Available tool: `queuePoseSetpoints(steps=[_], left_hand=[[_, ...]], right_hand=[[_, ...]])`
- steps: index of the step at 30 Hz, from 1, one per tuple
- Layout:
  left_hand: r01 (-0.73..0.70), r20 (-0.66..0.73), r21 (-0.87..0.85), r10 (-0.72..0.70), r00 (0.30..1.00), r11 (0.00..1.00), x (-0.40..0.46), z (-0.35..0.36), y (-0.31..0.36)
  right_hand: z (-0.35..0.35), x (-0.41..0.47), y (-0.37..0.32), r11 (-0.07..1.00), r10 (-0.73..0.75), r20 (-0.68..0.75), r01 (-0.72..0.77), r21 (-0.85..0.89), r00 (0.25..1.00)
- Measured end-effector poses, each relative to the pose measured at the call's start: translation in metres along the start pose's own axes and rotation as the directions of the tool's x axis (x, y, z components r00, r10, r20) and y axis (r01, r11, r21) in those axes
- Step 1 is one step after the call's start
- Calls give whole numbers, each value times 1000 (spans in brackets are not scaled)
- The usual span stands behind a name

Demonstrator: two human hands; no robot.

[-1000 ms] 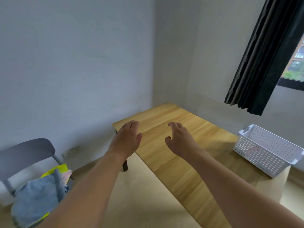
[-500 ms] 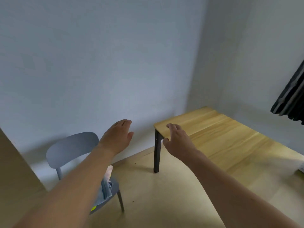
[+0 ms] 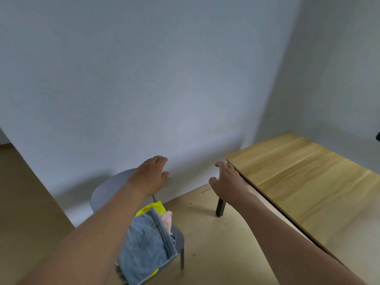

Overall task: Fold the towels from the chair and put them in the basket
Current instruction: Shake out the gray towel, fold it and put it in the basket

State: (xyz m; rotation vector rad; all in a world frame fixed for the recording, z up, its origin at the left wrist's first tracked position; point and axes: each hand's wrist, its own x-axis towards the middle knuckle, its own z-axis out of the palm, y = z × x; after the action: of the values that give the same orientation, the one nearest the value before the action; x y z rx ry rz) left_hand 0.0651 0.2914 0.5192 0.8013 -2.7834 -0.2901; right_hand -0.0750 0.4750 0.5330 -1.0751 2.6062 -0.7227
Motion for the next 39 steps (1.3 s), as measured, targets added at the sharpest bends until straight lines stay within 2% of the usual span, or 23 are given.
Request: queuePoseSetpoints(steps=[6,9,13,17,22,25,28,33,36,39], left_hand=[[-18,121,46,13,993,999,29,-1,-82],[-31,143,23,27,989,999,56,-3,-125],[-128,215,-11,127,968,992,91,5,-171],[-199,292,-34,200,935,979,117,16,-195],[-282,346,-12,269,899,959,137,48,-206],[-374,381,-19,353,854,927,146,107,-220],[-426,453,-33,393,800,904,150,202,-248],[-342,603,-196,388,697,919,139,374,-296],[-395,651,-200,423,631,897,131,457,-317],[-524,593,-36,440,674,851,122,513,-333]], right_hand=[[57,38,-43,999,43,58,-45,28,997],[78,62,-69,995,90,1,-90,42,996],[110,80,-100,980,195,-123,-186,76,973],[128,87,-119,957,288,-136,-279,82,948],[174,96,-113,944,329,-130,-323,67,935],[236,104,-91,930,367,-61,-366,30,928],[318,116,-51,892,451,5,-451,-26,892],[467,136,28,854,519,100,-510,-100,849],[547,138,71,841,535,115,-516,-161,837],[607,127,107,810,573,113,-540,-230,812]])
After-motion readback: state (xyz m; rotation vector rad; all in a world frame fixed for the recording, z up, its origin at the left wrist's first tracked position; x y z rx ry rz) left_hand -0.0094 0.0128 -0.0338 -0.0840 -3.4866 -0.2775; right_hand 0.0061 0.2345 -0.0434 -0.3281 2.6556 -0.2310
